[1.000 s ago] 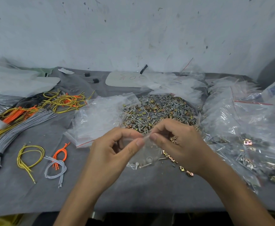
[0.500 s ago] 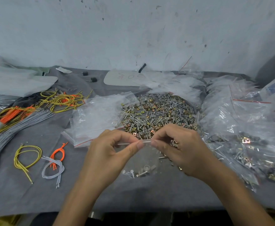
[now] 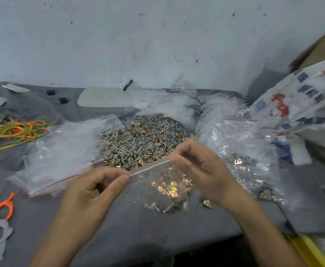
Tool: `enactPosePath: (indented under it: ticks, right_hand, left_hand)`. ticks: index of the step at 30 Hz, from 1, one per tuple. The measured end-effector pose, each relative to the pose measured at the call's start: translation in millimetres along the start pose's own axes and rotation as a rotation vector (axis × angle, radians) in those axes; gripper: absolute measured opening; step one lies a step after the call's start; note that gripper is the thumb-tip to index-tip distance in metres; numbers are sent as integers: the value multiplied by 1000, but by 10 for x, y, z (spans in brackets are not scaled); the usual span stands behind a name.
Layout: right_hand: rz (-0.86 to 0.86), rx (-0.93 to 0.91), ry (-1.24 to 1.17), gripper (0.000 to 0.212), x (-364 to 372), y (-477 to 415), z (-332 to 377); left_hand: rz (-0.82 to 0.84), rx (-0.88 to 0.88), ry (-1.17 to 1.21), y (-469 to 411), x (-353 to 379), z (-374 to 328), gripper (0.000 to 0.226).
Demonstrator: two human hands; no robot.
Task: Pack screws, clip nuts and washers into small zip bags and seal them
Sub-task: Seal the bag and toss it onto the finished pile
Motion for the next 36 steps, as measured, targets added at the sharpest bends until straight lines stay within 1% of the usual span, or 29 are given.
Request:
enactPosePath:
  ticks: [2,5,7,9,11,12,14,15,17,18,19,20,21,22,23,24,26,27,29,32,36]
  right_hand:
    - [-85,62,-86,20,-218,31,-101]
    - [-318,191,-166,19,-787,23,-411]
    - [-494,277,-132,19,-1266,-60,-726]
    - [-641,380,-96,18,-1719,-224,-1140]
    - [-722,533,-4,16,-2081,-396,-1623]
    - [-720,627,66,17,-2197,-450,-1876]
    - [-622,823,208,23,-2261,-449,-2304]
    - [-543,885,252,29,-2213,-420,-2449]
    - [-412,943,319,49,-2052,-329,-2600]
    - [-411,937,399,57,-2007,-267,-2604]
    - [-461,892,518,59,-1988,-212,-2550]
    - [-536,815,650,54,-1961,-147,-2434]
    - [-624,715,750,44,-1903,-60,-2283]
    - [-687,615,797,34,-1810,27,-2151]
    - [-694,535,812,29,-1688,114,-2066]
    - [-645,488,824,31,-1556,188,-2035]
    - [-470,460,847,42,-1324,257,-2101]
    - [-400,466,862,48,-1260,253,-2164]
    - [-323,524,887,55,-1240,205,-2316]
    - [-220,625,954,56,-1227,136,-2554]
    - [-55,664,1098,56,-1172,26,-2720]
  left_hand:
    - [-16,11,16,-31,97,38,11]
    - [-79,-19,19,-23,74,238,10]
    - [-110,-79,27,18,-3,448,11]
    - [-137,-134,29,70,-78,652,24]
    - [-175,-189,22,124,-153,827,34]
    - [-190,-213,8,147,-183,904,34]
    - [-216,-253,-29,183,-232,1041,32]
    - [-226,-266,-42,200,-257,1101,31]
    - [-238,-291,-63,235,-297,1194,26]
    - [-244,-303,-76,257,-315,1230,23]
    - [-253,-311,-87,281,-336,1257,19]
    - [-263,-311,-94,303,-358,1270,14]
    - [-279,-313,-97,316,-379,1272,11]
    - [-296,-317,-104,316,-396,1282,7]
    - [-312,-326,-125,314,-414,1300,7]
    - [-322,-332,-161,310,-434,1333,13]
    - [-338,-348,-199,291,-451,1359,22]
    - [-339,-352,-200,275,-450,1354,23]
    - [-334,-342,-177,250,-449,1329,26]
    - [-332,-303,-171,214,-496,1288,36]
    - [-325,-279,-266,140,-616,1313,38]
Point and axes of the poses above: each hand's wrist, its own y-axis away from the middle knuckle, its own x-axis out of the palm, z = x × y, the point moved 7 cm from there along -y, towards the middle knuckle, and after that the axes turned 11 degrees about y, right-handed, at the moved point
